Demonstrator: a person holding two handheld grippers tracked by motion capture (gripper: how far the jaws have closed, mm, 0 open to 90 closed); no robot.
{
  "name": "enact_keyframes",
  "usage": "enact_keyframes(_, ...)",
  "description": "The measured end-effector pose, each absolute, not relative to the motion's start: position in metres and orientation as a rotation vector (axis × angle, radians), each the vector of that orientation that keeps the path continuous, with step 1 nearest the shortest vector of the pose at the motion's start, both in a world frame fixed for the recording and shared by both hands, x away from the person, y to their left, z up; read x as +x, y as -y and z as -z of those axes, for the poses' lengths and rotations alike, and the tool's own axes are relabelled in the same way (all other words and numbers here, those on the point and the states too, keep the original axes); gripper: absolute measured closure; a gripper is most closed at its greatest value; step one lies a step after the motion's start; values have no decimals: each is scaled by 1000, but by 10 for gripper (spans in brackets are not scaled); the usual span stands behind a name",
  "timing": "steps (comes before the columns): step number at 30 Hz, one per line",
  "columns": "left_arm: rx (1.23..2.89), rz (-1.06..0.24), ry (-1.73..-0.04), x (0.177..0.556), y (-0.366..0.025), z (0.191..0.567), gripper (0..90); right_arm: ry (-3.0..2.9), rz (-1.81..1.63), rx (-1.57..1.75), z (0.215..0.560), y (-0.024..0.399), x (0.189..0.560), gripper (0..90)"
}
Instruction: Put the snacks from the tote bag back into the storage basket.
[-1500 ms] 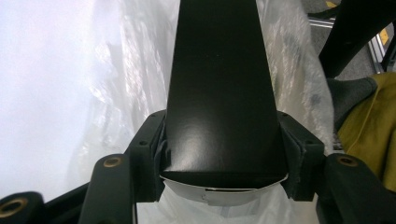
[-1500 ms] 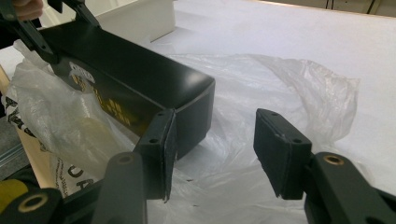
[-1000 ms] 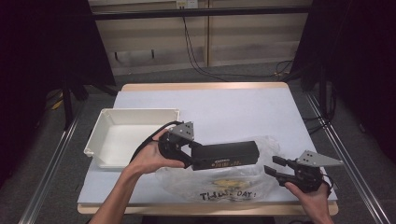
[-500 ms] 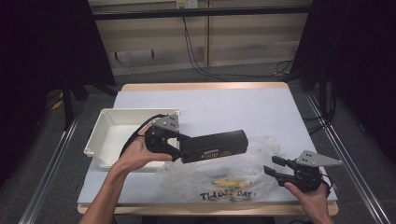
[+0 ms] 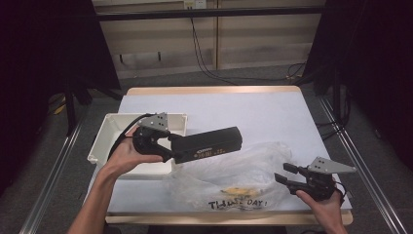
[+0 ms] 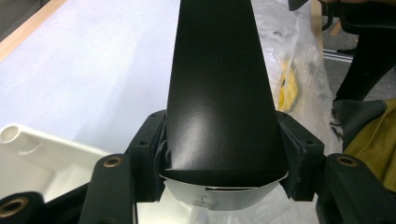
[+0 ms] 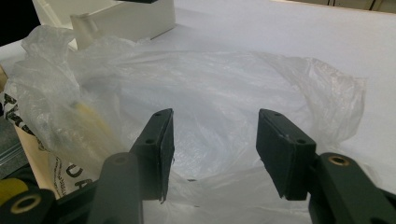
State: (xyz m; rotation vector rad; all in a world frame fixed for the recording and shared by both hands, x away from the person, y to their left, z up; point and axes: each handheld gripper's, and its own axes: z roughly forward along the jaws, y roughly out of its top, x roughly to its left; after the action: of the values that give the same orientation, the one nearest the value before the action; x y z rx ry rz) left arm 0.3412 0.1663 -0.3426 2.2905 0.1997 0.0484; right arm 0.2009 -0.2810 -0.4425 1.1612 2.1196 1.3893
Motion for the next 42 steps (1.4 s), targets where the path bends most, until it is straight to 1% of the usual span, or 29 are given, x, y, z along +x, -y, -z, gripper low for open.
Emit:
enact_keyframes(5,2271,-58,-225,346,-178,339,433,-2118,-1387,1163,442,281,201,465)
enact_keyframes(11,2260,-99,-253,350,-196,332,434,-2121,-1388,1160,443,280,201,465)
enact_keyframes(29,2249,-169,-384,374,-248,334,434,-2135,-1390,1160,444,277,203,462)
enact_keyframes(42,2266,-193,-395,388,-276,341,434,-2134,-1388,1159,444,277,203,460)
